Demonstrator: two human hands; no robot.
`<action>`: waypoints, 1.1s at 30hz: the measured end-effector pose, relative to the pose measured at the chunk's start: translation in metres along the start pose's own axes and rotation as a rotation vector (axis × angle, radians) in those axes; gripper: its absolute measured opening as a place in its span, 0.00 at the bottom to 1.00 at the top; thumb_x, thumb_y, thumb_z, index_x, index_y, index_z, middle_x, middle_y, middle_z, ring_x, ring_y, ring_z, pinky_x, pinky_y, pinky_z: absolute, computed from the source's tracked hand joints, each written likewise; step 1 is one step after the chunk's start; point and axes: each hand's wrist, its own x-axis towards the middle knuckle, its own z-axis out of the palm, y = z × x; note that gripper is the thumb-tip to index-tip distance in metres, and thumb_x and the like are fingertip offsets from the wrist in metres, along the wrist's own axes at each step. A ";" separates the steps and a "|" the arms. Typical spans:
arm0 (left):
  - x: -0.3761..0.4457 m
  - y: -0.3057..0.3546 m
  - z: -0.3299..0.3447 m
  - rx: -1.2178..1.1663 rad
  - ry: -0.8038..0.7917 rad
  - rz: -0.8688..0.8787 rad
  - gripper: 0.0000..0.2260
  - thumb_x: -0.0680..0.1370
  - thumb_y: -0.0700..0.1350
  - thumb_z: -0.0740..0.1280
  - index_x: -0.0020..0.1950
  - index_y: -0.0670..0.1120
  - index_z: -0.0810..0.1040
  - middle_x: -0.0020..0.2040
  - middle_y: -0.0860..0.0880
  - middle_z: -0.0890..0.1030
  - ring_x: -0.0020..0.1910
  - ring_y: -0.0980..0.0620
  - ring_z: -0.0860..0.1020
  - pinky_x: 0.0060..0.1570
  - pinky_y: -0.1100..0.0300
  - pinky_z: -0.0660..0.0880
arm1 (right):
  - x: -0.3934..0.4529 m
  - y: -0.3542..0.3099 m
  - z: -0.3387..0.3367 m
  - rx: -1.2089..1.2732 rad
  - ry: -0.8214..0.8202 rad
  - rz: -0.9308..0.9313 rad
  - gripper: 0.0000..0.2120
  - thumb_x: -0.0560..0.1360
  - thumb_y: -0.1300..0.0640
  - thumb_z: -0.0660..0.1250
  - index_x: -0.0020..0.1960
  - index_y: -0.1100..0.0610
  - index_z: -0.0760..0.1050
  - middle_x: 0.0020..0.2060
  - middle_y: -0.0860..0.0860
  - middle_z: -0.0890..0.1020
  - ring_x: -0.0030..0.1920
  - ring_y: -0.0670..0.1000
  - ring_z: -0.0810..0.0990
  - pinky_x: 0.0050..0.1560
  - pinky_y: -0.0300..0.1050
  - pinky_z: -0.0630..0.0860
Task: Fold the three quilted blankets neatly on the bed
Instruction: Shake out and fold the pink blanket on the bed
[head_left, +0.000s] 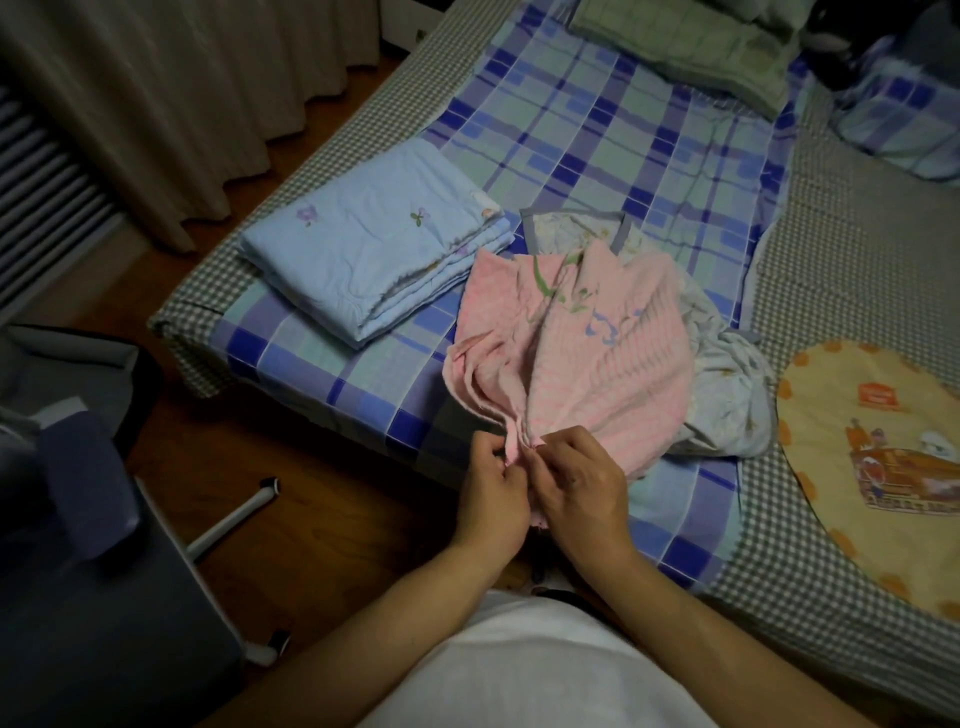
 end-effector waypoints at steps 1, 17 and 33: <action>0.000 -0.001 -0.001 0.048 -0.005 0.017 0.09 0.79 0.36 0.62 0.52 0.50 0.71 0.46 0.48 0.81 0.44 0.50 0.80 0.40 0.58 0.78 | -0.001 0.000 0.000 0.006 0.000 0.000 0.05 0.76 0.62 0.70 0.41 0.59 0.81 0.39 0.47 0.76 0.38 0.45 0.76 0.37 0.43 0.75; 0.015 -0.002 -0.008 -0.333 -0.018 -0.211 0.08 0.81 0.44 0.66 0.52 0.41 0.81 0.48 0.39 0.84 0.52 0.41 0.83 0.57 0.43 0.80 | 0.000 0.002 0.001 0.029 -0.043 0.017 0.07 0.77 0.59 0.68 0.43 0.58 0.82 0.41 0.47 0.77 0.39 0.43 0.77 0.40 0.43 0.76; 0.018 -0.008 -0.008 -0.165 0.073 -0.339 0.11 0.80 0.49 0.66 0.43 0.47 0.84 0.42 0.46 0.86 0.47 0.44 0.84 0.51 0.41 0.82 | 0.001 0.003 0.007 0.030 0.006 0.071 0.07 0.76 0.60 0.68 0.40 0.58 0.79 0.37 0.49 0.77 0.38 0.46 0.76 0.39 0.44 0.74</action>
